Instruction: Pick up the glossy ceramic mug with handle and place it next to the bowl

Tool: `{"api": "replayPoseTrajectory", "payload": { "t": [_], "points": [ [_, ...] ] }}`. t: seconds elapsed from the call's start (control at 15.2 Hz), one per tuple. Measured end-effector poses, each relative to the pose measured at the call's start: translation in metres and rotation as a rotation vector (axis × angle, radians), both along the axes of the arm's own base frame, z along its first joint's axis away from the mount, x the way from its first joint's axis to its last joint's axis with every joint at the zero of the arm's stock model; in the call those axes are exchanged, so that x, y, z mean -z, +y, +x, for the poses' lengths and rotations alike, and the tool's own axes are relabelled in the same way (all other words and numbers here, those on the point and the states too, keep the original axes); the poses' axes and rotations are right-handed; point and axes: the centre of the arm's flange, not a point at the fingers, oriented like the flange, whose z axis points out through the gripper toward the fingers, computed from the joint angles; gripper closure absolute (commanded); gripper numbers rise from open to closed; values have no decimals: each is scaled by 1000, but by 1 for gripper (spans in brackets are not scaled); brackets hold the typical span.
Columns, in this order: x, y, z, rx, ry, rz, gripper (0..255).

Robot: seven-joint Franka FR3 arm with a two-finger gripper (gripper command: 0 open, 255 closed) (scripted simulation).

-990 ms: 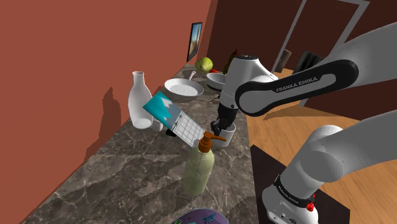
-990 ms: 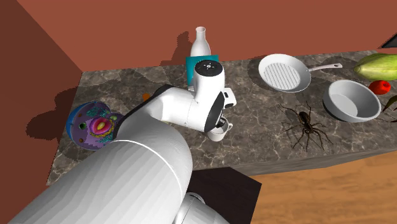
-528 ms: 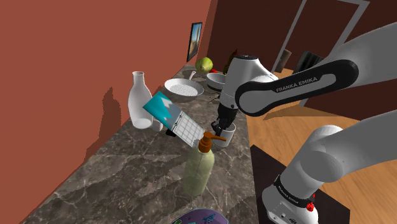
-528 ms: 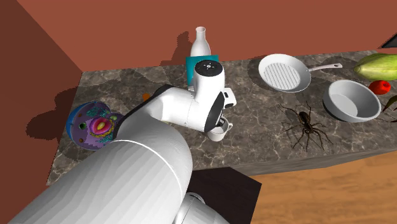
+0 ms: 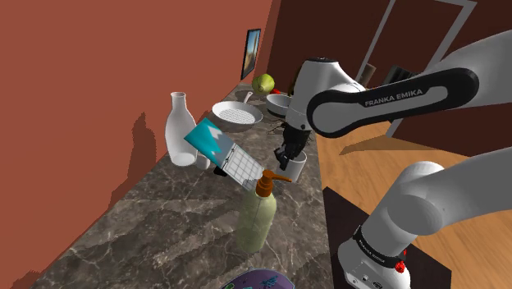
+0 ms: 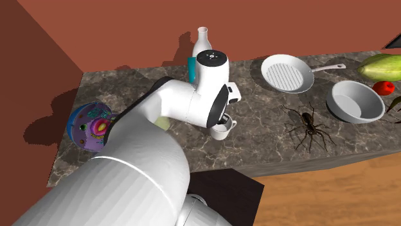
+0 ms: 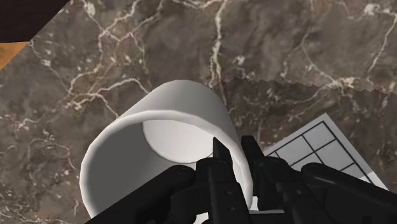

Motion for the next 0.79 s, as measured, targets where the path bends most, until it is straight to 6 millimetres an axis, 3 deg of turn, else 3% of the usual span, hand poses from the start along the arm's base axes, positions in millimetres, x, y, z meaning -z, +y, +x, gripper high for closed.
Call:
{"api": "replayPoseTrajectory", "payload": {
  "t": [0.79],
  "points": [
    [-63, 0, -2, 0, 0, 0, 255]
  ]
}}
